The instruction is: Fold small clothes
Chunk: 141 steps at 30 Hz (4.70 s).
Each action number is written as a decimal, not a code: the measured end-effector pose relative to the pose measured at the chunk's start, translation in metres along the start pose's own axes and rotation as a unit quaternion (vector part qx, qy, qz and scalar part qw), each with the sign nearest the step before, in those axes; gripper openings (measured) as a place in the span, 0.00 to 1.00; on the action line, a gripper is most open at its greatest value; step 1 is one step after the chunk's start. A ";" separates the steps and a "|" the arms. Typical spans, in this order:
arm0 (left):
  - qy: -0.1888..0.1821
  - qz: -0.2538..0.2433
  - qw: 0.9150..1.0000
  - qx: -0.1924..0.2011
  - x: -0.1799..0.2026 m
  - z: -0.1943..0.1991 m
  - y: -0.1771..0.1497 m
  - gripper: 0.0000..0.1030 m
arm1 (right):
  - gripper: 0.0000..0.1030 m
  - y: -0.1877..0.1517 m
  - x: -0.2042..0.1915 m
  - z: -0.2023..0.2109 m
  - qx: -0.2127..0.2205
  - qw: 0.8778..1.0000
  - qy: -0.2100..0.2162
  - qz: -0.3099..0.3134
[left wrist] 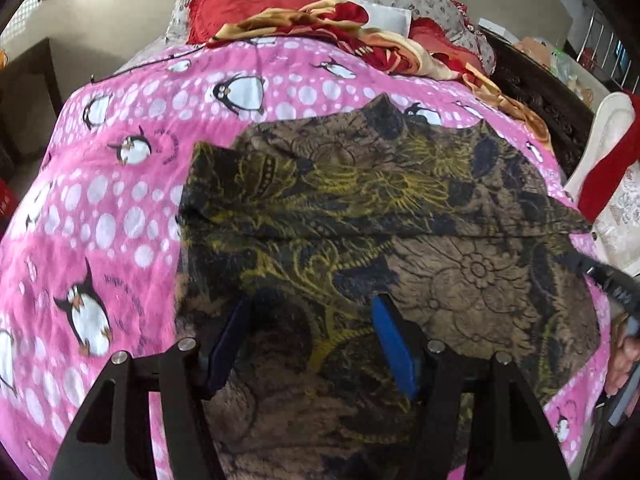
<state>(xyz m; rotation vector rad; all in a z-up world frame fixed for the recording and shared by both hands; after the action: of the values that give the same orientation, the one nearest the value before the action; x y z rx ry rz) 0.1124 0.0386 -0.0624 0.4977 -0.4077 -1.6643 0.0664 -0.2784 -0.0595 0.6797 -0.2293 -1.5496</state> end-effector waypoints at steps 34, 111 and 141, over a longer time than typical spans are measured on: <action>-0.002 -0.004 1.000 -0.028 0.061 -0.036 0.044 0.66 | 0.19 0.076 -0.058 -0.063 0.008 0.996 0.048 0.070; 0.036 0.071 0.996 0.050 -0.054 0.076 -0.056 0.99 | 0.55 -0.080 -0.024 0.098 0.097 0.995 -0.006 0.022; -0.203 0.249 0.946 -0.038 -0.072 0.026 -0.087 0.96 | 0.55 -0.126 -0.008 0.128 0.138 0.989 0.055 -0.027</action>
<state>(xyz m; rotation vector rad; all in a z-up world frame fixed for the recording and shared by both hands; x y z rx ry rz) 0.0344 0.1224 -0.0796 -0.0223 -0.7058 -1.2735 -0.1092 -0.2885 -0.0220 0.9937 -0.3488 -1.5401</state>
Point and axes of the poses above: each gripper's, at about its wrist camera, not at the fingertips, and z roughly against the way its jaws point, x to its right, y to its top, the point moved 3 cm from there along -z, roughly the way its jaws point, and after that the axes turned 15 degrees about y, right-handed, at the moved point
